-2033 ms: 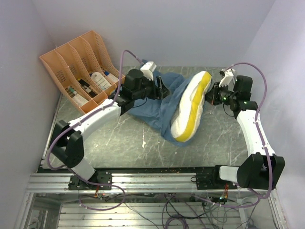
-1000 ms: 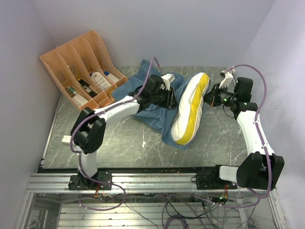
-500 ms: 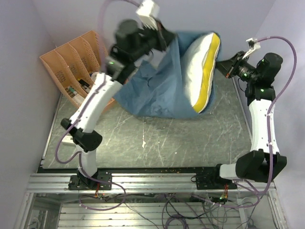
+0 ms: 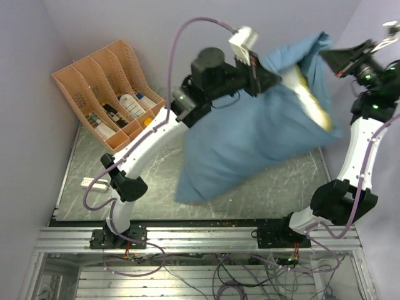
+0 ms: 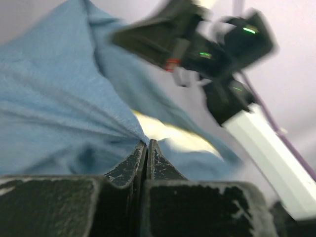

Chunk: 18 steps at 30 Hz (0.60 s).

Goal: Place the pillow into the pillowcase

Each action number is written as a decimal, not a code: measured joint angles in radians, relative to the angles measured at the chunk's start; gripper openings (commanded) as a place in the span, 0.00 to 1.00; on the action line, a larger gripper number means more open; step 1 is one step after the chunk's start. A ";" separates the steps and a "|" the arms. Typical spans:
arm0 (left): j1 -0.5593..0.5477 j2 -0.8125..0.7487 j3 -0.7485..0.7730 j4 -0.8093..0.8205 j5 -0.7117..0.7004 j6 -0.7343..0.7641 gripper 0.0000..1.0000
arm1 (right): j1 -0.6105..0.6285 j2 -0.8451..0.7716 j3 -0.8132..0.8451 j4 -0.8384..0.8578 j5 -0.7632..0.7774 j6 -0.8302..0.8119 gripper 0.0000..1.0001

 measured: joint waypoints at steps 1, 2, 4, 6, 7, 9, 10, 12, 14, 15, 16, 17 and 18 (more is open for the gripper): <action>-0.041 0.009 -0.001 -0.020 0.004 0.010 0.07 | 0.005 0.014 -0.042 0.003 0.000 0.019 0.00; -0.057 0.009 -0.003 -0.032 0.006 0.014 0.07 | 0.034 0.016 -0.076 -0.022 0.001 0.008 0.00; -0.023 -0.002 -0.009 -0.029 0.015 -0.003 0.07 | 0.218 0.001 -0.132 -0.159 0.048 -0.065 0.00; 0.113 -0.013 -0.010 -0.014 0.016 -0.042 0.07 | 0.488 -0.014 -0.138 -0.253 0.077 -0.127 0.00; 0.189 -0.014 -0.008 -0.008 0.018 -0.062 0.07 | 0.598 -0.023 -0.134 -0.279 0.079 -0.146 0.00; 0.348 -0.014 -0.003 -0.011 0.037 -0.125 0.07 | 0.717 -0.038 -0.069 -0.349 0.089 -0.195 0.00; 0.400 -0.015 0.003 -0.010 0.058 -0.158 0.07 | 0.711 -0.038 -0.002 -0.386 0.111 -0.231 0.00; 0.445 -0.029 0.023 0.019 0.085 -0.207 0.07 | 0.610 -0.040 0.079 -0.392 0.121 -0.259 0.00; 0.446 -0.072 0.030 0.051 0.087 -0.230 0.07 | 0.428 -0.070 0.089 -0.352 0.102 -0.241 0.00; 0.444 -0.098 0.030 0.060 0.089 -0.234 0.07 | 0.349 -0.079 0.087 -0.338 0.098 -0.231 0.00; 0.444 -0.126 0.031 0.065 0.090 -0.239 0.07 | 0.292 -0.082 0.082 -0.323 0.096 -0.224 0.00; 0.444 -0.153 0.032 0.069 0.091 -0.241 0.07 | 0.265 -0.084 0.073 -0.313 0.091 -0.218 0.00; 0.444 -0.175 0.034 0.075 0.091 -0.242 0.07 | 0.254 -0.086 0.050 -0.291 0.085 -0.209 0.00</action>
